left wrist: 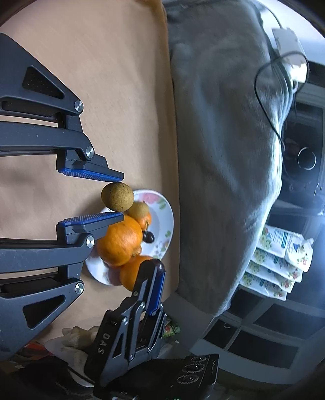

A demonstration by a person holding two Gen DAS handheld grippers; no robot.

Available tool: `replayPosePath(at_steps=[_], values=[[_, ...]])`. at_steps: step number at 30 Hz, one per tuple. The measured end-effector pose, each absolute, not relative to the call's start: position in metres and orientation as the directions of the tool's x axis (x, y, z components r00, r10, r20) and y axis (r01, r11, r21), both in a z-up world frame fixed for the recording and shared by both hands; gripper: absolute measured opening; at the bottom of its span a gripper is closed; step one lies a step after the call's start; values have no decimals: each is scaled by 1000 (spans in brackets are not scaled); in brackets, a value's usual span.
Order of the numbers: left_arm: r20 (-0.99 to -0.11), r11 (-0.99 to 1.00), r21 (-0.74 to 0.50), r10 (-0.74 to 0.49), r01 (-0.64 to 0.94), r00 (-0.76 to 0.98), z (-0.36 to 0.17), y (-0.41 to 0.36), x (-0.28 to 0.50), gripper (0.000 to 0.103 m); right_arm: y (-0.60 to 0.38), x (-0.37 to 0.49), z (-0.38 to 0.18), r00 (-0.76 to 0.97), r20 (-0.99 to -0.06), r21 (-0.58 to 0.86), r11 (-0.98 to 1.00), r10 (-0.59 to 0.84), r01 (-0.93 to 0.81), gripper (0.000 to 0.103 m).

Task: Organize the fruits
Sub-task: 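Lift and carry the longan and plum over the plate with both grippers, then open both grippers to drop the longan and plum onto the plate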

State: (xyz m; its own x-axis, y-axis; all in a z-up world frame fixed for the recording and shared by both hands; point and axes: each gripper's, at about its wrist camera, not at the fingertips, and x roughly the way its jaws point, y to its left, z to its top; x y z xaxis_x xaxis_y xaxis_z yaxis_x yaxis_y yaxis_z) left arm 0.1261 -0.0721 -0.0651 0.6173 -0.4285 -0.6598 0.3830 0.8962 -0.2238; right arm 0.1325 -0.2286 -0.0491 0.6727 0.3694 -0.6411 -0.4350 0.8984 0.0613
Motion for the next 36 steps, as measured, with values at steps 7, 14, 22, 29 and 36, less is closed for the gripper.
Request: replayPosePath(at_steps=[7, 14, 22, 29, 36], values=[[-653, 878, -222, -456, 424, 604, -60, -98, 133, 23, -254, 155, -52, 668, -647, 104, 911, 367, -399, 25], [-657, 867, -213, -468, 451, 591, -58, -119, 141, 23, -270, 178, -59, 647, -662, 148, 913, 377, -380, 25], [-658, 850, -214, -490, 481, 572, -58, -136, 141, 23, -279, 199, -65, 617, -673, 206, 905, 408, -373, 25], [-666, 847, -208, -489, 490, 563, -61, -146, 144, 23, -275, 210, -72, 579, -693, 240, 895, 430, -376, 25], [-671, 849, -212, -487, 484, 560, -63, -150, 151, 23, -281, 219, -78, 551, -700, 291, 886, 454, -360, 25]])
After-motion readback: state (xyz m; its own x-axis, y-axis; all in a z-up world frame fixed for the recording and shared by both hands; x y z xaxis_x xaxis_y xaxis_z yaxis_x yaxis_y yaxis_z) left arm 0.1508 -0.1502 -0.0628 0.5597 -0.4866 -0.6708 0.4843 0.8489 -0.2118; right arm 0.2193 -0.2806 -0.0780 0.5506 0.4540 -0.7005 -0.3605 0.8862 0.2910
